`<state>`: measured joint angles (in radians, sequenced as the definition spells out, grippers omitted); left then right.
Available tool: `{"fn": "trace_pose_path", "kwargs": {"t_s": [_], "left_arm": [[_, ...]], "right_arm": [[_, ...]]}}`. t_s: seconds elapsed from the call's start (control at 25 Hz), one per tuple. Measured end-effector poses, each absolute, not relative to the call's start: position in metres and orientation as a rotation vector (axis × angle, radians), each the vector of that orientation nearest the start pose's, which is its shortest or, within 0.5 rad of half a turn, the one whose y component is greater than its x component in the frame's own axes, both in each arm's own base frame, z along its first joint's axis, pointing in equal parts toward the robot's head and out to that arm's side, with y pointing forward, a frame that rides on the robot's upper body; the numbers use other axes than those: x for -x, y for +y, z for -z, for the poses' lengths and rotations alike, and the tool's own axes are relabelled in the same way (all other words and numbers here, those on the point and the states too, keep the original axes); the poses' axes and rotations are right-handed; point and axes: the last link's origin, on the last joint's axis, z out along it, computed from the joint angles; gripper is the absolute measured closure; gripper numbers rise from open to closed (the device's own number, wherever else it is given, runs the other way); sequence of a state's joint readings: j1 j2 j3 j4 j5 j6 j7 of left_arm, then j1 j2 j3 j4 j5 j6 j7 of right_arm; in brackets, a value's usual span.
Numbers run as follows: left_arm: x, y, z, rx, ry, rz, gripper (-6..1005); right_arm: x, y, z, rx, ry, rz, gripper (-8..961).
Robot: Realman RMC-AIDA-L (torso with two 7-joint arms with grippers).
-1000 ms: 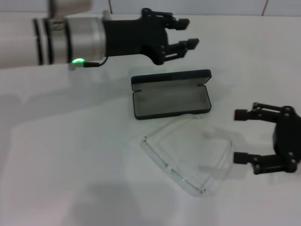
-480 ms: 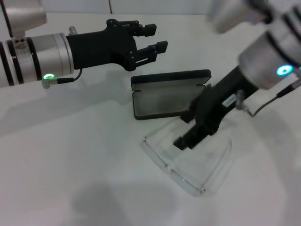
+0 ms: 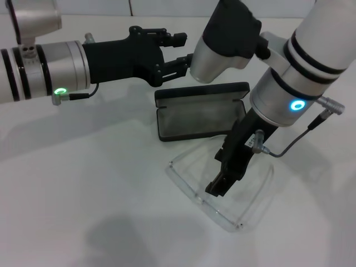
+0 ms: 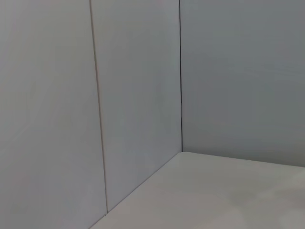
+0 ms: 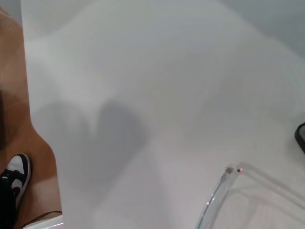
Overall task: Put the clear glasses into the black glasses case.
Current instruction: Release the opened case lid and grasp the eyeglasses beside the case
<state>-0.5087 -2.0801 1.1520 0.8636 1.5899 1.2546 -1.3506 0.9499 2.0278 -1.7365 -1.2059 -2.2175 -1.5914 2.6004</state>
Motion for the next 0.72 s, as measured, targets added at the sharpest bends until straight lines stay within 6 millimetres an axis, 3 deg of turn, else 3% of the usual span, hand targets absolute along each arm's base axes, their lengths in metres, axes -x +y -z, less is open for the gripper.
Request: {"fn": "trace_pose_path", "kwargs": {"t_s": [0.72], "left_arm": [[0.186,0.371,0.012,2.647,-0.236,0.721,530]], "right_arm": [[-0.071,0.313,0.109,2.997,0.409,0.685,202]]}}
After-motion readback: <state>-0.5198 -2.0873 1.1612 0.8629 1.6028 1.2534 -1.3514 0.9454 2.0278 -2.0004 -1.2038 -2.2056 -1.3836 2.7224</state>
